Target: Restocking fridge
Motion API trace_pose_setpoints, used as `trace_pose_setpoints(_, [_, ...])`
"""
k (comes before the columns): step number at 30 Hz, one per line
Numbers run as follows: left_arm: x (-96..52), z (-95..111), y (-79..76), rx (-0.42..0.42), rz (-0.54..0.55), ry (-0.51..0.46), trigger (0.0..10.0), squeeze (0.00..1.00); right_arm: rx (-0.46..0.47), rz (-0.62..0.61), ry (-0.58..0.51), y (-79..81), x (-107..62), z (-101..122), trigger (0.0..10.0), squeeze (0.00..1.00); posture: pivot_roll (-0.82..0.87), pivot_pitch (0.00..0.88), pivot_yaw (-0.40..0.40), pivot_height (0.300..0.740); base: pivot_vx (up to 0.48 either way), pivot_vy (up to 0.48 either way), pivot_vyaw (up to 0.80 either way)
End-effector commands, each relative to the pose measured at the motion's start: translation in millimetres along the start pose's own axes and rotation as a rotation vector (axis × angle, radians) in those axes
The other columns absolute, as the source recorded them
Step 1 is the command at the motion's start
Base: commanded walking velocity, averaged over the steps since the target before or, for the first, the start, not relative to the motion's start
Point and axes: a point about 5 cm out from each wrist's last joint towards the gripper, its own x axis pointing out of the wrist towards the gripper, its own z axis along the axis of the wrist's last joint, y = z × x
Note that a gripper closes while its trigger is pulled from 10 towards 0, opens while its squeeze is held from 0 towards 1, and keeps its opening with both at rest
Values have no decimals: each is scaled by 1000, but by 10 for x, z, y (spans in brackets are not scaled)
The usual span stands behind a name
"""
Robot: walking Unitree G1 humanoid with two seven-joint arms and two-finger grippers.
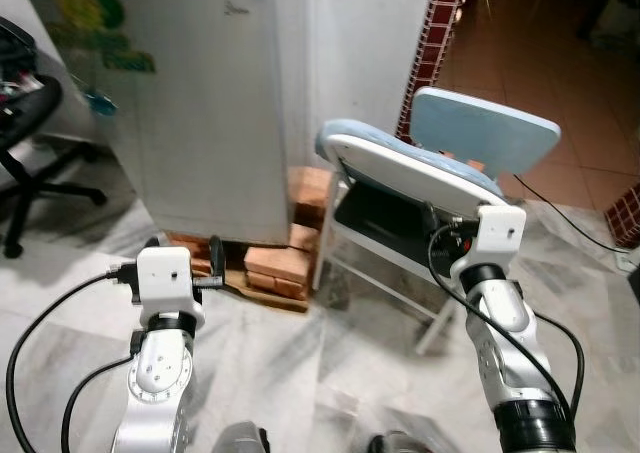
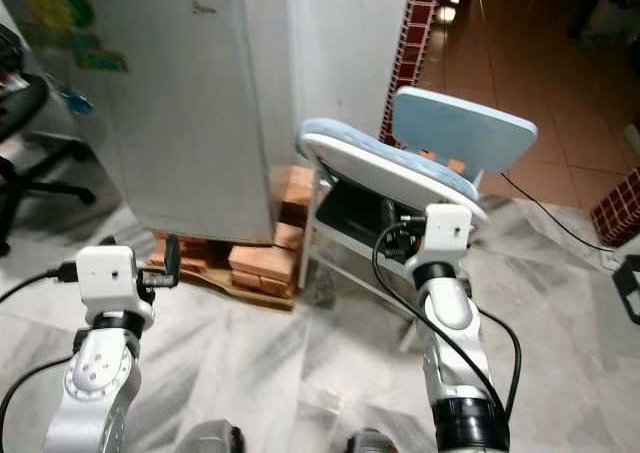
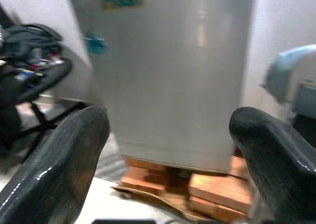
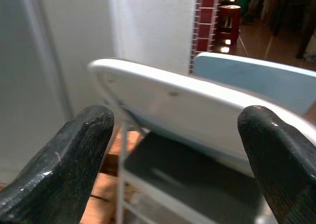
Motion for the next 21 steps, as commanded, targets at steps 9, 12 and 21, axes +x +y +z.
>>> trace_pose_setpoints(9, [118,94,-34,-15,-77,-48,10000,0,54,10,-17,-69,-58,17,10000,0,-11,48,57,740,0,480,0])
trace_pose_setpoints(12, [130,102,-50,-35,-99,-42,10000,0,57,12,-5,-64,-61,0,10000,0,-13,52,53,740,0,480,0])
trace_pose_setpoints(21, [143,111,-142,-63,-151,-55,10000,0,50,29,-8,-59,-3,34,10000,0,-18,51,34,740,0,480,-672])
